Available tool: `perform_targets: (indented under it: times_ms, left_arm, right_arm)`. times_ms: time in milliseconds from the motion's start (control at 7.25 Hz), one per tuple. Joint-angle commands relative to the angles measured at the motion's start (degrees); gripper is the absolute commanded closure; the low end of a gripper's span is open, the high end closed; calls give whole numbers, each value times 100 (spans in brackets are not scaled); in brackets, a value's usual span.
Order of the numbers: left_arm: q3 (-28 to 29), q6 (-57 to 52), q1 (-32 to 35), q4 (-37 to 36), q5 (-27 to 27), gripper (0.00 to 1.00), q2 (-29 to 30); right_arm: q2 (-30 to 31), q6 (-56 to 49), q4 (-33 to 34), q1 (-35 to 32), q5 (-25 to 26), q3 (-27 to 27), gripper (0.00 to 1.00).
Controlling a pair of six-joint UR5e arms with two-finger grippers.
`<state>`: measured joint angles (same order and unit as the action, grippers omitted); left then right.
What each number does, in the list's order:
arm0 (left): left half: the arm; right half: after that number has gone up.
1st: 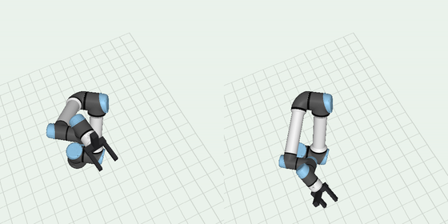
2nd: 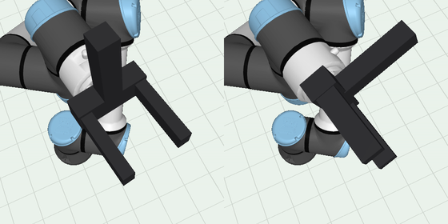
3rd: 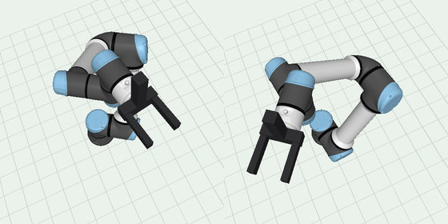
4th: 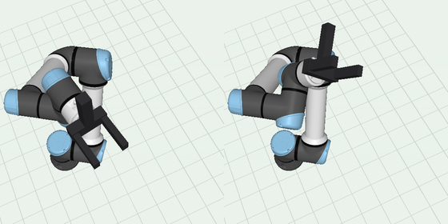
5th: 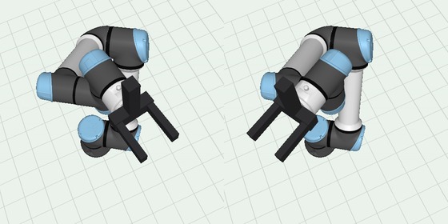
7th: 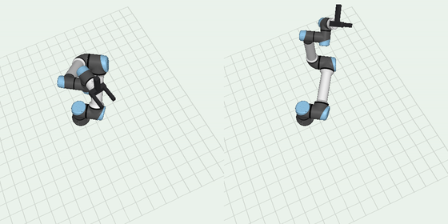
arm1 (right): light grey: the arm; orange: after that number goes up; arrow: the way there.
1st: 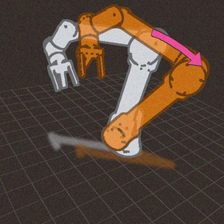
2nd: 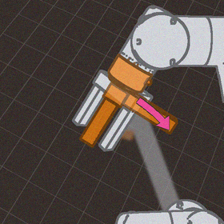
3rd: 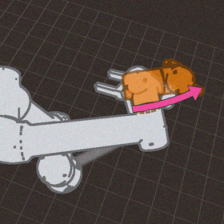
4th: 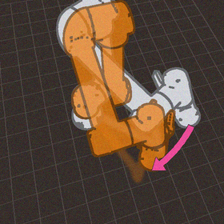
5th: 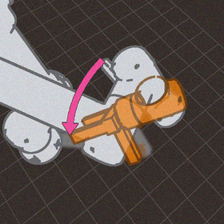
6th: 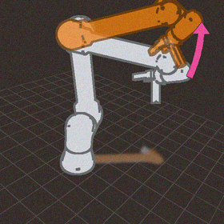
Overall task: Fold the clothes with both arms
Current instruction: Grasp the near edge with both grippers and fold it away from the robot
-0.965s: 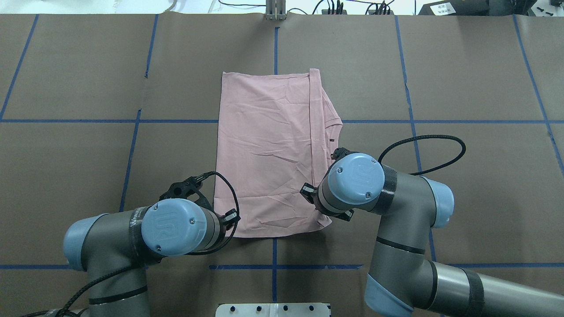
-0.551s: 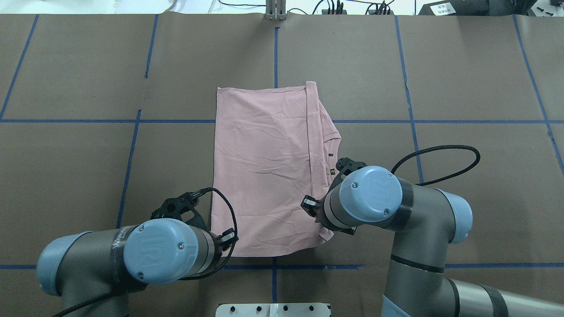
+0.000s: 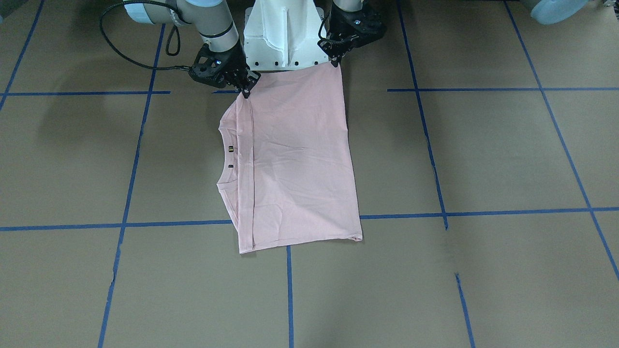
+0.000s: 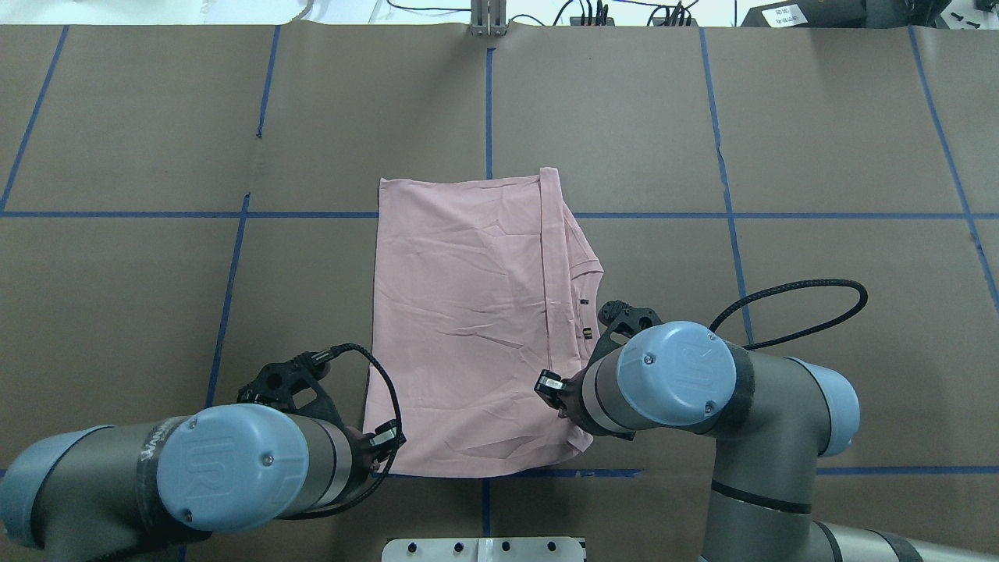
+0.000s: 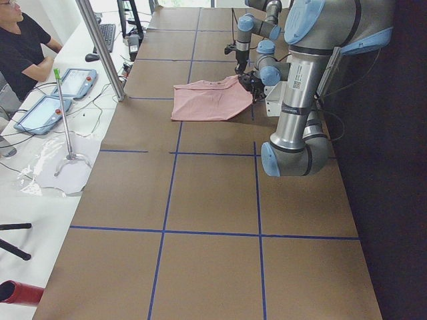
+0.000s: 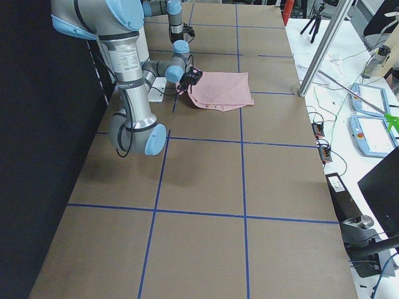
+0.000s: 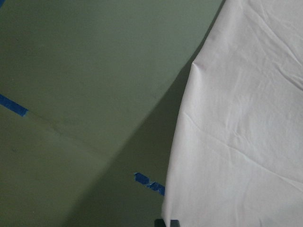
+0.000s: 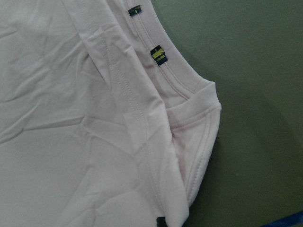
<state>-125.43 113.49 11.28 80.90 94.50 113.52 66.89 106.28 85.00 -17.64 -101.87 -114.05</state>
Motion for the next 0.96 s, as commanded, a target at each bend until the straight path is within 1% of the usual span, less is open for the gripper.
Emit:
perform_targets:
  times_ms: [0, 138, 276, 414, 551, 827]
  left_arm:
    - [193, -11, 565, 432, -11, 100, 117]
    - [516, -28, 951, 784, -2, 100, 196]
    - [981, -11, 1094, 1240, -2, 100, 223]
    - [1438, -11, 1200, 1740, -11, 100, 231]
    - [1582, 7, 1236, 1876, -11, 100, 232]
    - [1592, 50, 1332, 1886, -11, 100, 284]
  right_arm:
    - [-35, -11, -507, -326, 35, 137, 100]
    - [-61, -20, -876, -537, 61, 399, 100]
    - [-210, -20, -1106, -687, 62, 723, 100]
    - [-368, -20, -1152, -740, 62, 1109, 100]
    - [-413, -20, -1309, -802, 62, 1244, 100]
    - [-596, -2, -1381, -1073, 35, 1411, 100]
